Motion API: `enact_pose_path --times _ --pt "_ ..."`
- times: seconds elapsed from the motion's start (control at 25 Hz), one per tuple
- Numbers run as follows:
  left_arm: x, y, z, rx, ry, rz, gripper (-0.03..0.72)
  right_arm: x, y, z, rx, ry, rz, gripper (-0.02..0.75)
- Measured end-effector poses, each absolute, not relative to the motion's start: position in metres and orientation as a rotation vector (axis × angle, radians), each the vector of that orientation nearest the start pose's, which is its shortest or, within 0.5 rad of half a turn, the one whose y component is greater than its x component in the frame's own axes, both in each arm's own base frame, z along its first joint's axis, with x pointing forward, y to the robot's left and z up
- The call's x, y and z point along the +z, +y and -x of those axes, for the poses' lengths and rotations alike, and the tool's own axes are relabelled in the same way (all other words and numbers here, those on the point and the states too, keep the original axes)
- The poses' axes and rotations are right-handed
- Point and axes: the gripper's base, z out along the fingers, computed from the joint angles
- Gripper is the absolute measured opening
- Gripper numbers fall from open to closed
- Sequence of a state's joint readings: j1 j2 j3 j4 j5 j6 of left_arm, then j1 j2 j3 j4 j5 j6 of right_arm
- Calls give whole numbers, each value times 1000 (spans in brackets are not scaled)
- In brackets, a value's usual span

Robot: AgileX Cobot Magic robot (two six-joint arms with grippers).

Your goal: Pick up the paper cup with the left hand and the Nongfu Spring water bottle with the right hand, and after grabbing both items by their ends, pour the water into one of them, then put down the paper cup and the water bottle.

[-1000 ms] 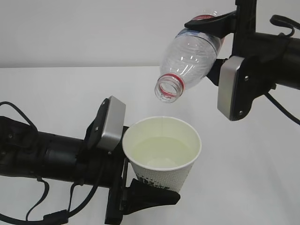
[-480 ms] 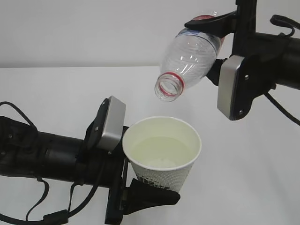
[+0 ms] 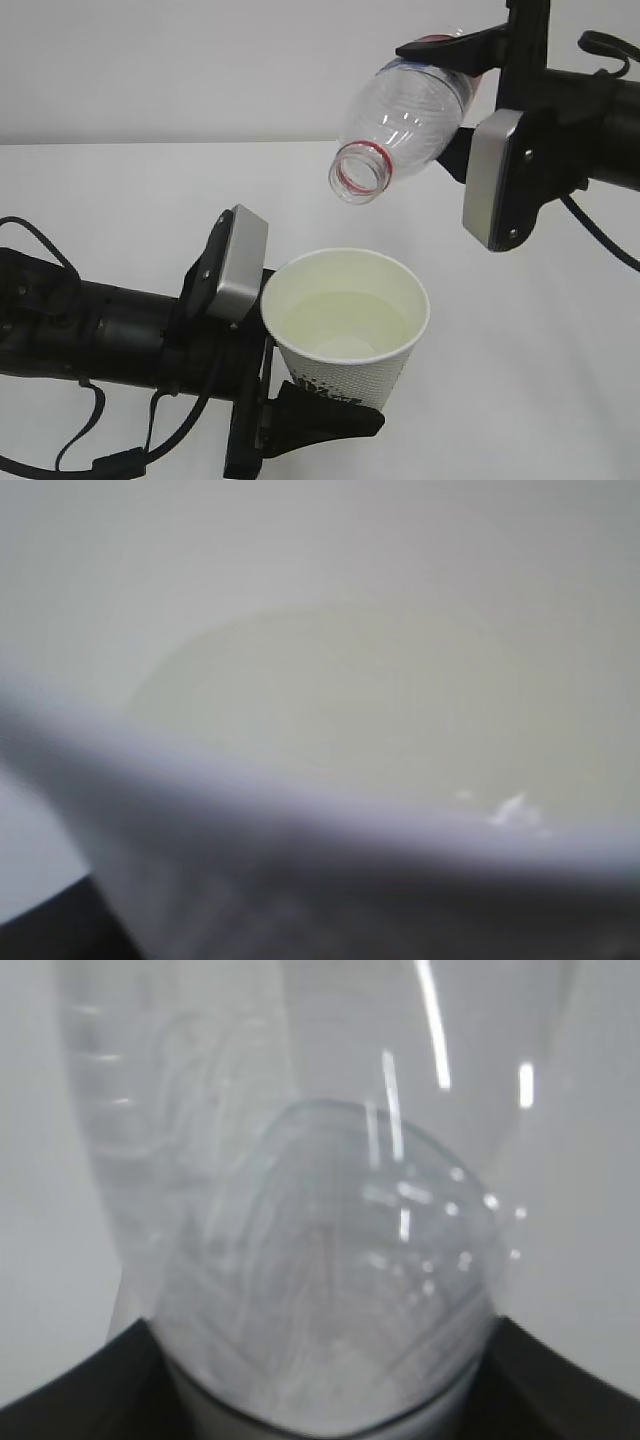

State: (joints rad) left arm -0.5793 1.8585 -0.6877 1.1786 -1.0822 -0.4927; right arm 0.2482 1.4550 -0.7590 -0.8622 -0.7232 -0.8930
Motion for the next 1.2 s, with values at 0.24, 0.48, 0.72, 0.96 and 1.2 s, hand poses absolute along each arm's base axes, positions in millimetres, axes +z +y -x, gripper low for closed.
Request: enact_pose_path --times 0.24,0.48,0.72,0.96,1.2 --pt "148 -227 -211 -1102 1414 -1393 526 276 118 -283 -577 690 1521 475" --pt "148 -227 -212 -1101 1417 -1384 526 277 118 -283 -545 725 1498 475" --pt "148 -227 -212 -1099 1420 -1379 526 277 117 -283 -496 784 1454 475" --pt "148 -227 -212 -1099 1421 -1378 526 278 117 -284 -443 839 1410 475" --pt "148 -227 -212 -1099 1421 -1378 526 278 117 -284 -388 889 1373 475"
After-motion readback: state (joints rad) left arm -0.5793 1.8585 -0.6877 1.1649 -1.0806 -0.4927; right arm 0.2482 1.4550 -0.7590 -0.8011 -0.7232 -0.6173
